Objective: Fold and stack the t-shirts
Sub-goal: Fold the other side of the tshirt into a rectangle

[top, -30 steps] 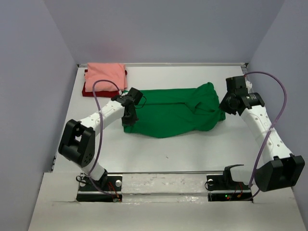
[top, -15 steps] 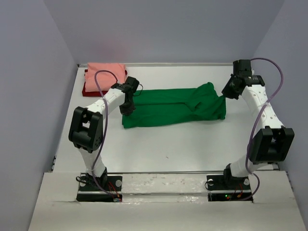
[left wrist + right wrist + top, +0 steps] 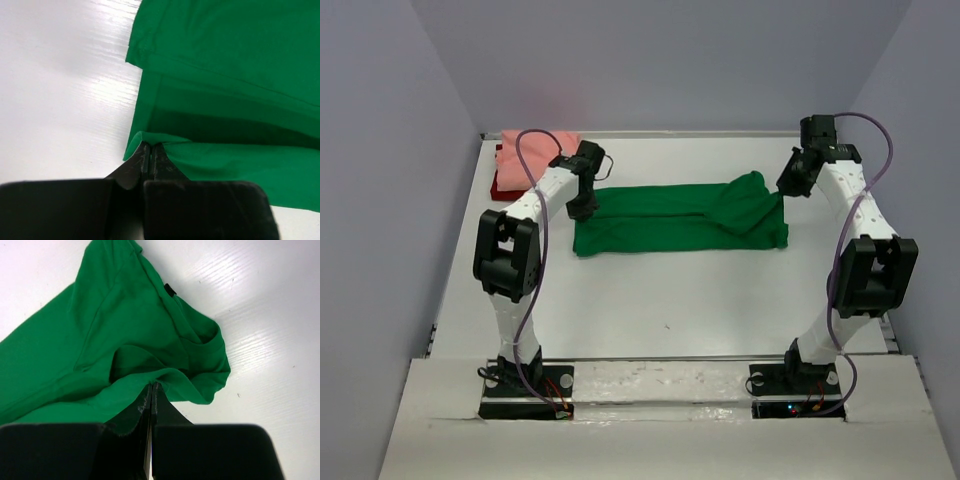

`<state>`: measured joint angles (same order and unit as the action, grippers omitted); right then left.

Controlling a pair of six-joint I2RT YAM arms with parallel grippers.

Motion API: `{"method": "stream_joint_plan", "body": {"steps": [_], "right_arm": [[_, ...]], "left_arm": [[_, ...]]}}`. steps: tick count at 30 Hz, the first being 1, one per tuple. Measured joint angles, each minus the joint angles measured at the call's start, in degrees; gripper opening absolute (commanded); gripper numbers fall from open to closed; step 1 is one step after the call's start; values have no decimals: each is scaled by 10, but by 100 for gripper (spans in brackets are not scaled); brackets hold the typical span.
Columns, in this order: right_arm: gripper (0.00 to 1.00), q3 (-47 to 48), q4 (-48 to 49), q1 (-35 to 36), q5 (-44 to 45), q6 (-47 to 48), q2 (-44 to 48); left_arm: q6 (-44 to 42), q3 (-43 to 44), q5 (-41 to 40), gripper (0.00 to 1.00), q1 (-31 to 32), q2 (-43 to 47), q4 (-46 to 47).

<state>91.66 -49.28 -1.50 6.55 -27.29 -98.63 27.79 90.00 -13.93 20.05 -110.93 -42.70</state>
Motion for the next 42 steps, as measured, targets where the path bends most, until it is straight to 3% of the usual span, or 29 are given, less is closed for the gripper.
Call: {"method": "stream_joint_plan", "body": {"steps": [16, 39, 42], "right_arm": [[0, 45, 0, -30, -15, 9, -44], [0, 88, 0, -31, -37, 14, -124], [0, 94, -2, -31, -40, 19, -125]], "left_arm": [[-10, 2, -13, 0, -22, -7, -5], [-25, 147, -30, 0, -22, -121, -31], [-25, 146, -31, 17, -22, -132, -33]]}}
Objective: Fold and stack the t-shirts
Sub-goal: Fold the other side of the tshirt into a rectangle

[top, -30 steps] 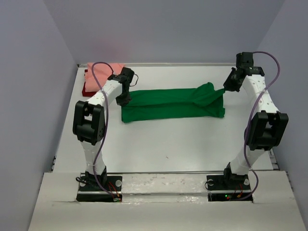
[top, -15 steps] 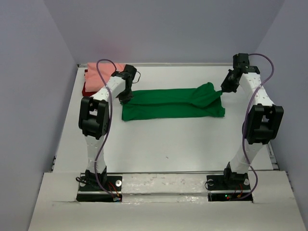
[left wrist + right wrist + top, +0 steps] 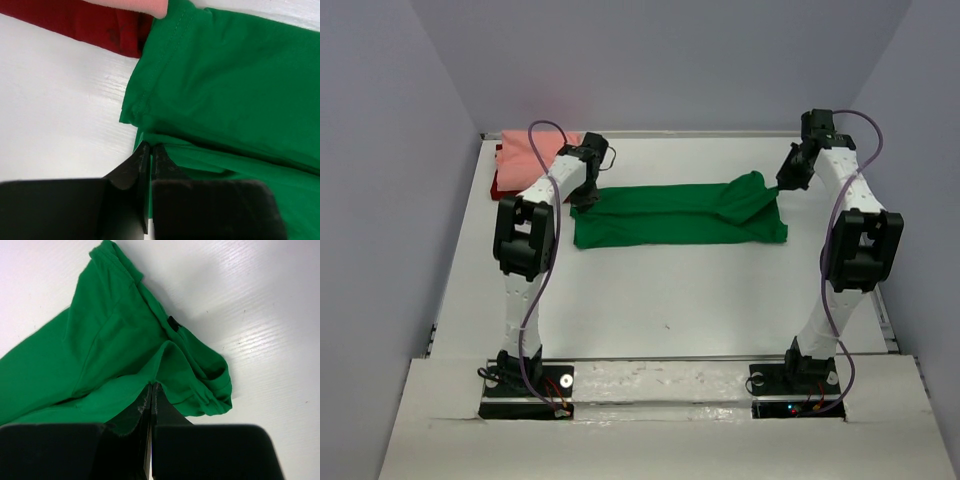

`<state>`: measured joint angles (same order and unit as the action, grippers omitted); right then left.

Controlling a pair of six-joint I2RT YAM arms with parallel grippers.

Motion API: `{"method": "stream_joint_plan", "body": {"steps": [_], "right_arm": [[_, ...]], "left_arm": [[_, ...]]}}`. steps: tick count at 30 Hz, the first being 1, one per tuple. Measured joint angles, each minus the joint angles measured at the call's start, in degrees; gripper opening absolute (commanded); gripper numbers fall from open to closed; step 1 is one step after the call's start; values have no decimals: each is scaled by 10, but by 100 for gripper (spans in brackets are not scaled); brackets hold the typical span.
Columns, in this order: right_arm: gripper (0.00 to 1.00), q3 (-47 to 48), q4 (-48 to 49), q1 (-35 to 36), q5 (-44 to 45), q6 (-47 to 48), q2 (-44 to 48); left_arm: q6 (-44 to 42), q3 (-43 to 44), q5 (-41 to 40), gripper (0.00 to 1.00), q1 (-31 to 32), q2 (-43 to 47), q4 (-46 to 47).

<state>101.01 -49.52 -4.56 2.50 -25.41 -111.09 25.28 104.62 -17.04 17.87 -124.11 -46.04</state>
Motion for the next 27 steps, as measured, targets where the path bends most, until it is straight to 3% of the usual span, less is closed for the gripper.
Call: {"method": "stream_joint_plan", "body": {"steps": [2, 10, 15, 16, 17, 23, 27], "right_arm": [[0, 8, 0, 0, -1, 2, 0], [0, 28, 1, 0, -16, 13, -2], [0, 40, 3, 0, -30, 17, -27], [0, 42, 3, 0, -32, 19, -33], [0, 44, 2, 0, -35, 19, -39], [0, 52, 4, 0, -50, 31, -67], [0, 65, 9, 0, -56, 45, -82]], "left_arm": [[1, -2, 0, 21, 0, -3, -1], [21, -52, -21, 66, 0, 13, 1], [30, -57, -66, 70, 3, 42, -5], [31, -57, -77, 79, 4, 52, -7], [31, -56, -89, 81, 5, 62, -10], [32, -20, -153, 81, 38, 96, -26], [15, -37, -135, 81, 69, 118, 5]]}}
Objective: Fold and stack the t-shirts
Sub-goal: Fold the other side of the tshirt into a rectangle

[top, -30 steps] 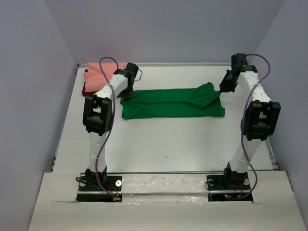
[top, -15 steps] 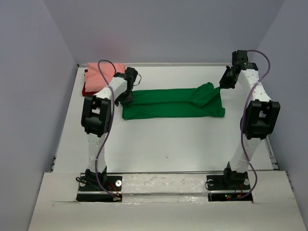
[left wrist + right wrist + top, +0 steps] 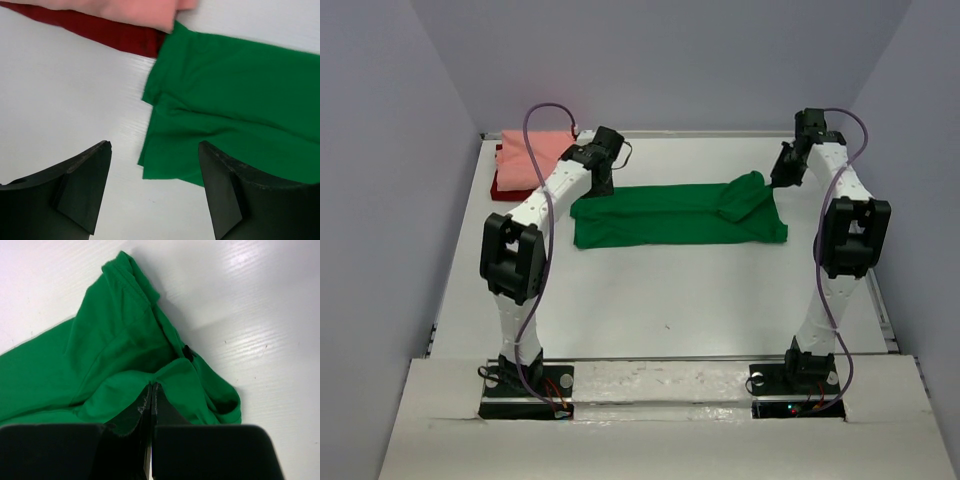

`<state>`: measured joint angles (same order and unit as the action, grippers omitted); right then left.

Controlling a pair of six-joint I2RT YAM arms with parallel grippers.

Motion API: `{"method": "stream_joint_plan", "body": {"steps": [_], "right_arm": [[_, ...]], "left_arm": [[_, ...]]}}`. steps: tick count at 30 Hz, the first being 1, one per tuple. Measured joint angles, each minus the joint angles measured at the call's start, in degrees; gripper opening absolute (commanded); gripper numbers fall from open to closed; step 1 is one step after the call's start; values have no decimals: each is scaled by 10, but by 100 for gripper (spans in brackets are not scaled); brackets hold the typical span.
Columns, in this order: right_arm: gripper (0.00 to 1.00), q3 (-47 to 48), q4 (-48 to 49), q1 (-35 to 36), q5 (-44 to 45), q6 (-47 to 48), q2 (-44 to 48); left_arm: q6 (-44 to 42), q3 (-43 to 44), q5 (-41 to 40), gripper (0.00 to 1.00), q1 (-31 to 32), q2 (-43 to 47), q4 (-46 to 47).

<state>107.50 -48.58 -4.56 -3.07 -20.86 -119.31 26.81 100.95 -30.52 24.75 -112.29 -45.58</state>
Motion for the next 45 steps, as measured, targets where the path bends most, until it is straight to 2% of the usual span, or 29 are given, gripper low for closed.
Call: {"method": "stream_joint_plan", "body": {"steps": [3, 8, 10, 12, 13, 16, 17, 20, 25, 29, 35, 45], "right_arm": [[0, 15, 3, 0, -5, 12, -9], [1, 67, 9, 0, -21, 31, -26], [18, 96, 15, 0, -33, 39, -39], [25, 115, 19, 0, -44, 47, -53], [34, 124, 19, 0, -50, 52, -61], [53, 153, 22, 0, -66, 62, -94], [55, 162, 23, 0, -69, 66, -106], [56, 168, 19, 0, -77, 71, -125], [36, 126, 26, 5, -78, 75, -98], [43, 49, 31, 19, -67, 74, -26], [46, -47, 55, 47, -73, 59, 60], [46, -110, 61, 84, -68, 56, 38]], "left_arm": [[-16, -54, 43, 80, 23, 35, 39], [-25, -93, 111, 79, 42, 47, 75], [-27, -104, 125, 79, 43, 47, 79], [-29, -112, 134, 79, 46, 48, 83], [-30, -117, 138, 79, 47, 49, 84], [-33, -128, 149, 79, 51, 57, 87], [-35, -131, 153, 79, 53, 62, 86], [-38, -137, 156, 79, 57, 76, 88], [-39, -142, 159, 79, 59, 96, 94], [-38, -142, 169, 79, 62, 95, 98], [-39, -137, 176, 79, 81, 86, 100], [-41, -137, 179, 79, 89, 85, 101]]}}
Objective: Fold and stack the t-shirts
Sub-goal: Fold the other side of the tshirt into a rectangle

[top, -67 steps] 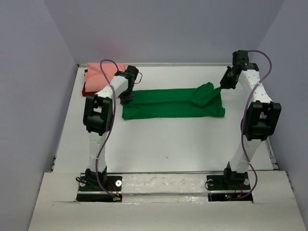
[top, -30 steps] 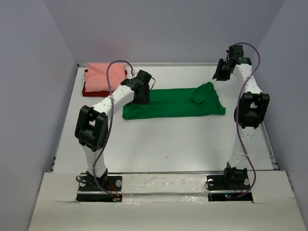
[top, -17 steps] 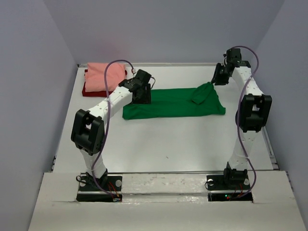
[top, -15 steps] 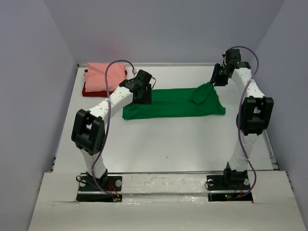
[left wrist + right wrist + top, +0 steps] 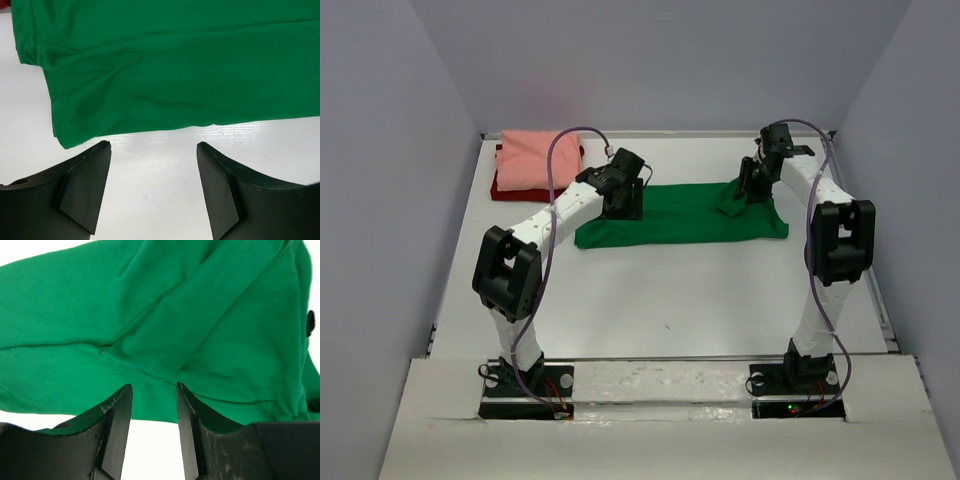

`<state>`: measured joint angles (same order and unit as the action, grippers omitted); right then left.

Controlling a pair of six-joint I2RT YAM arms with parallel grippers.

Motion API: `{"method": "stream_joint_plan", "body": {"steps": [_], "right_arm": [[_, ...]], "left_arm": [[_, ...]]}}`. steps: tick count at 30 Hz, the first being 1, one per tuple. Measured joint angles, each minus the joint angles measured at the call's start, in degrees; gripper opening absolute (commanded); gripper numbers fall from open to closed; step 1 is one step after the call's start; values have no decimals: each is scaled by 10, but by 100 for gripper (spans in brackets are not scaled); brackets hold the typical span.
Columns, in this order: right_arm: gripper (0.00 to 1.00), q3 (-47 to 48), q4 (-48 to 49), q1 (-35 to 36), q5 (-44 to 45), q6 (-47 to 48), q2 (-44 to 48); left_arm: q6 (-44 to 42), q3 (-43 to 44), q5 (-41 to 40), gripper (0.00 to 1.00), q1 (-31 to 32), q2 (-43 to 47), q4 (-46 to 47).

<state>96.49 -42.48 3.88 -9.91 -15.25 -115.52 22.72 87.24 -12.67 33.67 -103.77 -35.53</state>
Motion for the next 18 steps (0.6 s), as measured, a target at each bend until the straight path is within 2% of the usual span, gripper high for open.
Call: {"method": "stream_joint_plan", "body": {"steps": [18], "right_arm": [[45, -75, 29, 4, 5, -10, -2]], "left_arm": [[-5, 0, -1, 79, 0, 0, -1]]}}
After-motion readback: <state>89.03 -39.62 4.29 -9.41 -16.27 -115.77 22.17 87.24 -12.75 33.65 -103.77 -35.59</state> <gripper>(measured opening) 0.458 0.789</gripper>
